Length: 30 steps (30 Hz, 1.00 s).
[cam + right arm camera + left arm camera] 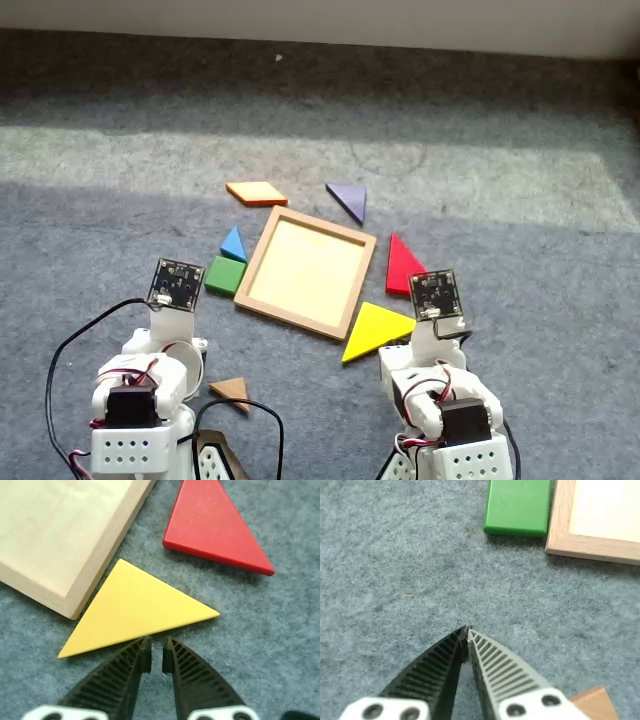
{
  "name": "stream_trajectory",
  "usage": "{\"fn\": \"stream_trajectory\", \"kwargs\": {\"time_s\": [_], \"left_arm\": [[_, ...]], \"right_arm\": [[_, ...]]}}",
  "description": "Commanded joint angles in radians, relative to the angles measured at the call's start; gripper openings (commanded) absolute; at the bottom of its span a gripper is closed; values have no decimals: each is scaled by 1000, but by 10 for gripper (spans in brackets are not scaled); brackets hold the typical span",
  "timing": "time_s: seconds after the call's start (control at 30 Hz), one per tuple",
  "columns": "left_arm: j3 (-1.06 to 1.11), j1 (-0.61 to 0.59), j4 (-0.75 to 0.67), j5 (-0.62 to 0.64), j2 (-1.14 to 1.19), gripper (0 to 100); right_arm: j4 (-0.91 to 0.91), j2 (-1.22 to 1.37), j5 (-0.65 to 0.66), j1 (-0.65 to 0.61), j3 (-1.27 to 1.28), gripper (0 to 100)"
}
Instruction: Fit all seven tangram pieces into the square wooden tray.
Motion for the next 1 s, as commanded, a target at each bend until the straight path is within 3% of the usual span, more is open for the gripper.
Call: {"fn": "stream_trajectory", "kwargs": {"time_s": [0.0,0.53,0.67,0.8,0.97], "left_arm": [[19,10,2,3,-16,10],[19,47,2,5,-18,8],[12,47,2,2,-18,11],[-76,41,2,2,-18,11],[-171,-70,-64,2,-18,11]], "right_arm": [[7,-12,-8,7,153,52],[7,-12,-6,15,153,52],[-1,-12,-6,117,130,52],[-4,-12,-9,298,4,52],[-140,-12,-5,397,-105,53]]}}
